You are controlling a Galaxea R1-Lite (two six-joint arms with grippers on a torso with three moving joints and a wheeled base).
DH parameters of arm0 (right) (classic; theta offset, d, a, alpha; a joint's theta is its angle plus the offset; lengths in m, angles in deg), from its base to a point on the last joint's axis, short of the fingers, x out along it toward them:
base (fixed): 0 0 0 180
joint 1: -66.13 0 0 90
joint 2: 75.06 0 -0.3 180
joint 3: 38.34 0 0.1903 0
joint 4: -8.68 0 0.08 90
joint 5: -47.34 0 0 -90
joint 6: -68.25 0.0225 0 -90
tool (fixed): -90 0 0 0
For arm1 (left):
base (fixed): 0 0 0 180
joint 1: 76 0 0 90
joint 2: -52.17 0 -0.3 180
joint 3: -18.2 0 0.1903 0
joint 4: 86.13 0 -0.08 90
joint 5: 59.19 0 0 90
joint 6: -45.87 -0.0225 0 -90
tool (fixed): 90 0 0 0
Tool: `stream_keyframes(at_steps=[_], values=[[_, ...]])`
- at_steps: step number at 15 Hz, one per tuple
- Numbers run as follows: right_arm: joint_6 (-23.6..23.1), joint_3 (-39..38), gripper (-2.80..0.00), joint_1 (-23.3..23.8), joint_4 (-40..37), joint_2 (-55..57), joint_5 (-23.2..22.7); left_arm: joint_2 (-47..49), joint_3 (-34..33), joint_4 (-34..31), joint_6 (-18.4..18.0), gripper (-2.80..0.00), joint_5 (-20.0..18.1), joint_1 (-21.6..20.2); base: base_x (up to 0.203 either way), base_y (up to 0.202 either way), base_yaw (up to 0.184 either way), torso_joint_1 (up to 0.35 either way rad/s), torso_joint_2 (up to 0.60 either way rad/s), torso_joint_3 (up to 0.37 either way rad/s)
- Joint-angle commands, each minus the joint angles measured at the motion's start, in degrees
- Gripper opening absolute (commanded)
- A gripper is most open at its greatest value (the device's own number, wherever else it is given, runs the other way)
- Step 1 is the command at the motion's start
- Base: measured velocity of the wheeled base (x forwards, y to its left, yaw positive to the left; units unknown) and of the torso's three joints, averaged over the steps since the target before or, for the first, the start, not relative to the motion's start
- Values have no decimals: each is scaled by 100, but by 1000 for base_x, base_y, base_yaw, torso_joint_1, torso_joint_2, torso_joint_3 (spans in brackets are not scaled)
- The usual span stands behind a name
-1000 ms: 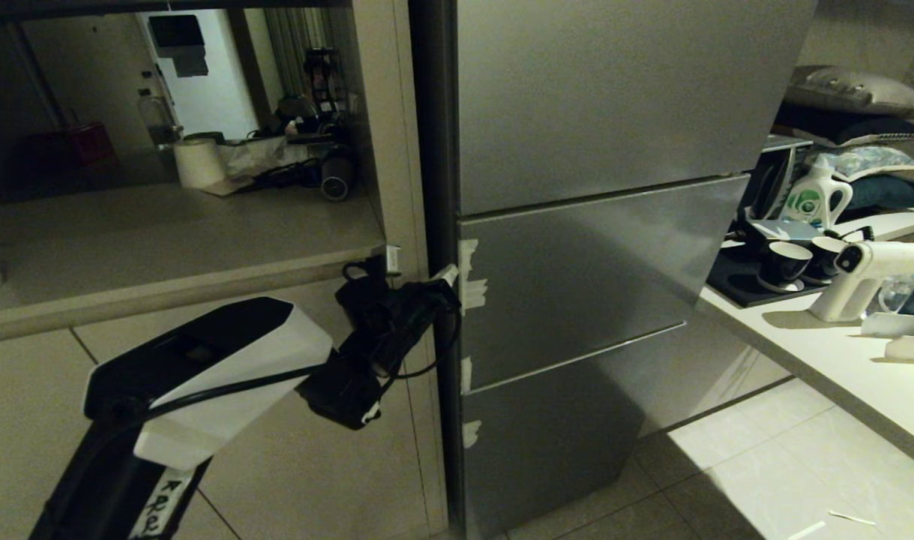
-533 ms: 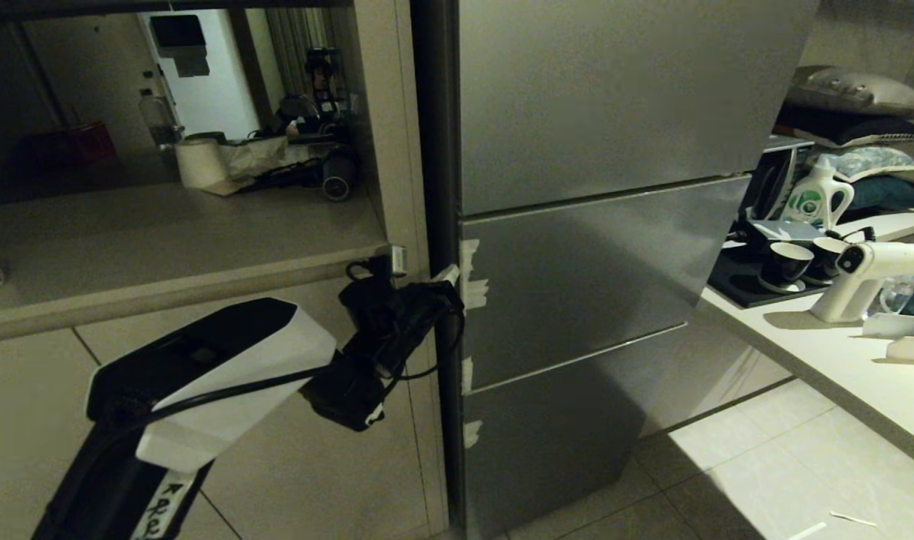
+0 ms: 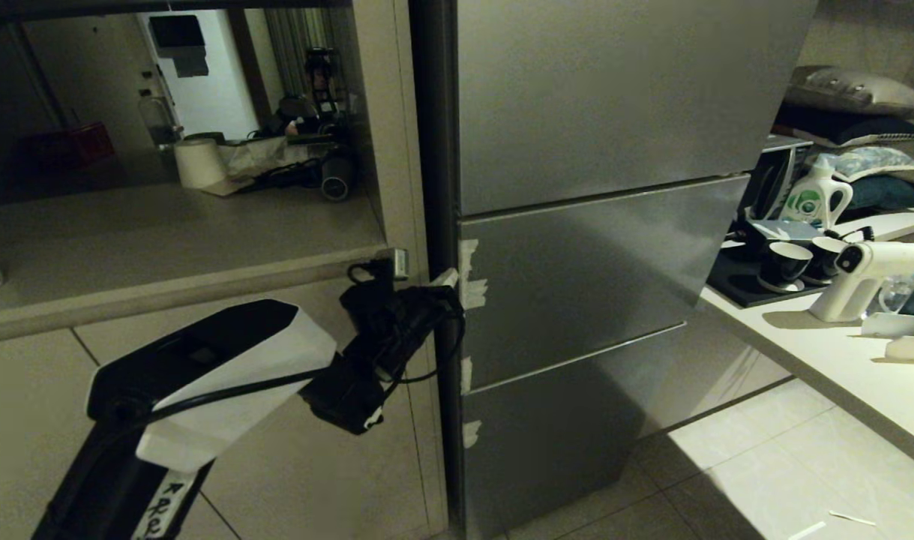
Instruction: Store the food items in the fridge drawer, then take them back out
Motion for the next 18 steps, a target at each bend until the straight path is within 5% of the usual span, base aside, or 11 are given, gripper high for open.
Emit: stream_keyframes(at_steps=[1, 7, 18], values=[[-2, -176, -280, 0, 11, 7, -1, -70, -192, 226, 14, -280, 17, -86, 0, 0, 0, 0, 0, 0], [-2, -176, -280, 0, 5, 7, 5, -54, -158, 289, 6, -280, 17, -195, 0, 0, 0, 0, 0, 0], [16, -176, -280, 0, 8, 7, 8, 306, 859, -136, -100, -280, 175, -110, 0, 0, 0, 0, 0, 0]])
